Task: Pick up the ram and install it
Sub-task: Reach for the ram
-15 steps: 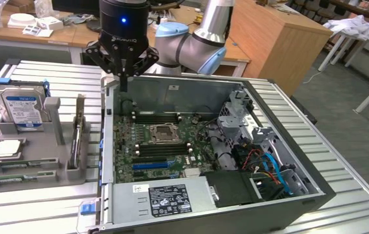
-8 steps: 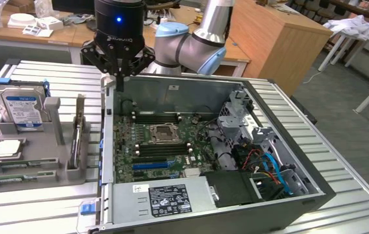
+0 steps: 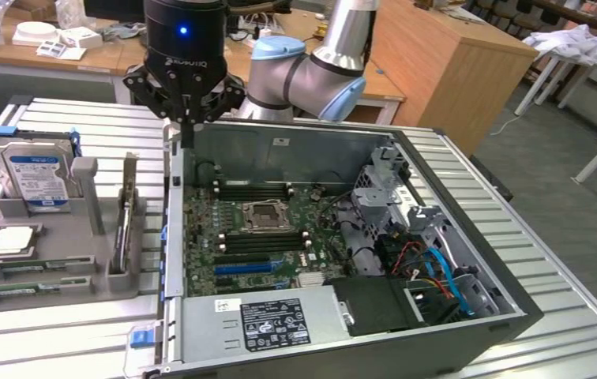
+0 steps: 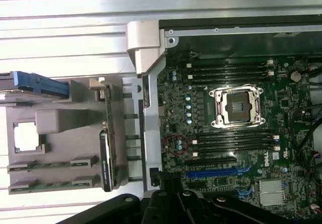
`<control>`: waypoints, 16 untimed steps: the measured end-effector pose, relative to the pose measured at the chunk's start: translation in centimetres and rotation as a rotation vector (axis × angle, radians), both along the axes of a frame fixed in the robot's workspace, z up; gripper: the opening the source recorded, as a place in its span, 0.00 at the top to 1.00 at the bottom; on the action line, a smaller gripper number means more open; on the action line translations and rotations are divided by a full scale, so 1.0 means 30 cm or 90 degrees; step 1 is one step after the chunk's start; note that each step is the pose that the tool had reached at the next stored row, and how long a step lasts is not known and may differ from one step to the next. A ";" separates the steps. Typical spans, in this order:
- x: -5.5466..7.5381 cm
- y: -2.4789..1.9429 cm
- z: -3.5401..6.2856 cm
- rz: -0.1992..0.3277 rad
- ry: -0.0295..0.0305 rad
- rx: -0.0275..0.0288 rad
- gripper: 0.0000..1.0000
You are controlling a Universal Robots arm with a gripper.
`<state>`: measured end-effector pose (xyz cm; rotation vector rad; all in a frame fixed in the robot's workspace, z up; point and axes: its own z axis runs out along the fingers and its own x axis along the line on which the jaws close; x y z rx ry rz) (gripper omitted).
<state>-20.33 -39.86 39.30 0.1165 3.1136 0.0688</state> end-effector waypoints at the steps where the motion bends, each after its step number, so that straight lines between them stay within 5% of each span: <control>1: -0.004 0.000 0.000 0.000 0.0000 0.0000 0.89; 16: -0.086 0.000 -0.001 0.000 0.0000 0.0000 0.89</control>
